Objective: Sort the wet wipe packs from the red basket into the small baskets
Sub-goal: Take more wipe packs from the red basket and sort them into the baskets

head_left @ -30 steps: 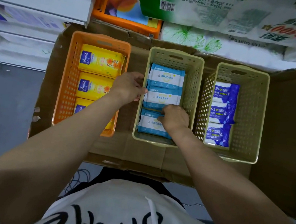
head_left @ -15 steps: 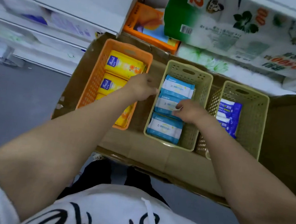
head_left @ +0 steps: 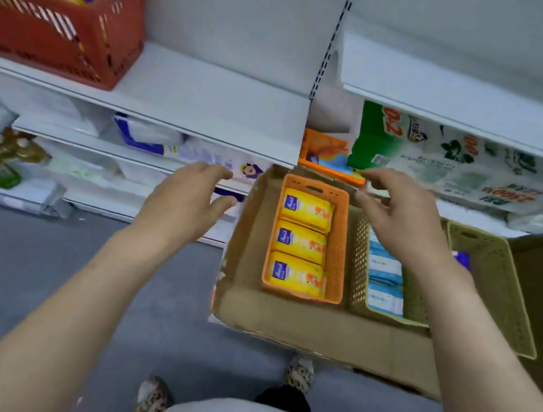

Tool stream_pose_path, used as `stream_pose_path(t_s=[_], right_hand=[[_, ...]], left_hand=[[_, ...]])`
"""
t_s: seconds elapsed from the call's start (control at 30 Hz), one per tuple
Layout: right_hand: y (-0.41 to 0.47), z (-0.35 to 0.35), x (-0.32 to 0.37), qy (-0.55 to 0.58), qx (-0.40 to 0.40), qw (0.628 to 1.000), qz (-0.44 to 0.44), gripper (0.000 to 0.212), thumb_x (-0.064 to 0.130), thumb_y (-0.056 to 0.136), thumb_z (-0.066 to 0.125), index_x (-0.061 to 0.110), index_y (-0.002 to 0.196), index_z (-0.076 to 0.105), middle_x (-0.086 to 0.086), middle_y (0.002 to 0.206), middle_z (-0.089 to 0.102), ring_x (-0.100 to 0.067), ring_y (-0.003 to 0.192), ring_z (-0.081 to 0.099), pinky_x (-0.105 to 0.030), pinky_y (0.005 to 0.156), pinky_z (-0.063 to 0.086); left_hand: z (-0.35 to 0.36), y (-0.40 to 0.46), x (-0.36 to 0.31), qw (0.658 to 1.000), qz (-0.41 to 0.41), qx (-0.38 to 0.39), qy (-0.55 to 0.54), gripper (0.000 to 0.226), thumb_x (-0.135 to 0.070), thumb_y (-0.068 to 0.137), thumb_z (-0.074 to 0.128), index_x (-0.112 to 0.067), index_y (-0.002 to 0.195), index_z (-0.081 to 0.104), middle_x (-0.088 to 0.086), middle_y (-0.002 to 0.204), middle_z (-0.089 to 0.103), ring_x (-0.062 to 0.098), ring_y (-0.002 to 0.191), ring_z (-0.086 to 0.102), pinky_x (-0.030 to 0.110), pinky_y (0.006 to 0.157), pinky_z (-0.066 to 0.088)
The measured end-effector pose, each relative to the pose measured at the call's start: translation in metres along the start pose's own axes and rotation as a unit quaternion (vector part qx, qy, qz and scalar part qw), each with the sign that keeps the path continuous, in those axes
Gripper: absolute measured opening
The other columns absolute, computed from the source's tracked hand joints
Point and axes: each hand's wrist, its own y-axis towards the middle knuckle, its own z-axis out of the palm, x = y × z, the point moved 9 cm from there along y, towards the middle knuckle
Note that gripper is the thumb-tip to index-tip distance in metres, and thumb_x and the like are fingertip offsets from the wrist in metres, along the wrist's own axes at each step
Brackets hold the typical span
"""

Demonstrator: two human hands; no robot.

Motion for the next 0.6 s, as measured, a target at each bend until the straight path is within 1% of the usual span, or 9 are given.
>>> stream_pose_path(t_s=[0.07, 0.13, 0.23, 0.3, 0.43, 0.6], right_hand=[[-0.007, 0.014, 0.049, -0.018, -0.009, 0.999, -0.028, 0.035, 0.027, 0.093, 0.064, 0.016, 0.127, 0.061, -0.007, 0.122, 0.063, -0.026, 0.113, 0.057, -0.041, 0.092, 0.048], [-0.005, 0.034, 0.091, -0.033, 0.004, 0.999, -0.042, 0.035, 0.027, 0.093, 0.064, 0.017, 0.127, 0.061, -0.007, 0.124, 0.061, -0.027, 0.118, 0.055, -0.043, 0.094, 0.047], [0.013, 0.062, 0.144, -0.026, 0.019, 0.998, -0.050, 0.036, 0.025, 0.091, 0.066, 0.017, 0.126, 0.063, -0.005, 0.128, 0.060, -0.026, 0.122, 0.052, -0.038, 0.099, 0.042], [0.031, 0.080, 0.174, -0.015, 0.024, 0.998, -0.057, 0.035, 0.026, 0.091, 0.066, 0.017, 0.125, 0.064, -0.005, 0.128, 0.061, -0.025, 0.122, 0.051, -0.036, 0.101, 0.040], [0.090, 0.114, 0.218, -0.001, 0.023, 0.997, -0.072, 0.035, 0.031, 0.094, 0.062, 0.021, 0.127, 0.062, -0.001, 0.134, 0.058, -0.020, 0.128, 0.047, -0.028, 0.102, 0.035], [0.193, 0.153, 0.268, 0.029, -0.006, 0.996, -0.081, 0.035, 0.037, 0.096, 0.058, 0.023, 0.128, 0.062, 0.002, 0.137, 0.057, -0.019, 0.128, 0.046, -0.028, 0.100, 0.035]], left_hand=[[-0.045, -0.015, 0.045, 0.999, -0.011, -0.043, 0.021, 0.043, -0.035, 0.092, 0.062, -0.019, 0.131, 0.057, 0.007, 0.130, 0.059, 0.029, 0.122, 0.052, 0.046, 0.095, 0.046], [-0.084, -0.024, 0.082, 0.996, -0.012, -0.081, 0.038, 0.042, -0.033, 0.091, 0.064, -0.017, 0.129, 0.059, 0.009, 0.125, 0.060, 0.032, 0.118, 0.054, 0.046, 0.092, 0.047], [-0.122, -0.026, 0.132, 0.992, -0.014, -0.114, 0.049, 0.038, -0.029, 0.090, 0.065, -0.014, 0.126, 0.061, 0.012, 0.121, 0.061, 0.035, 0.116, 0.054, 0.047, 0.092, 0.047], [-0.139, -0.020, 0.165, 0.990, -0.020, -0.133, 0.051, 0.038, -0.027, 0.090, 0.065, -0.013, 0.125, 0.062, 0.012, 0.122, 0.061, 0.034, 0.116, 0.054, 0.045, 0.094, 0.045], [-0.167, 0.017, 0.220, 0.987, -0.033, -0.149, 0.038, 0.036, -0.027, 0.091, 0.064, -0.013, 0.124, 0.062, 0.009, 0.123, 0.061, 0.031, 0.116, 0.055, 0.043, 0.094, 0.044], [-0.213, 0.100, 0.282, 0.985, -0.028, -0.156, 0.070, 0.036, -0.031, 0.092, 0.063, -0.017, 0.124, 0.062, 0.005, 0.124, 0.060, 0.027, 0.116, 0.054, 0.039, 0.093, 0.043]])
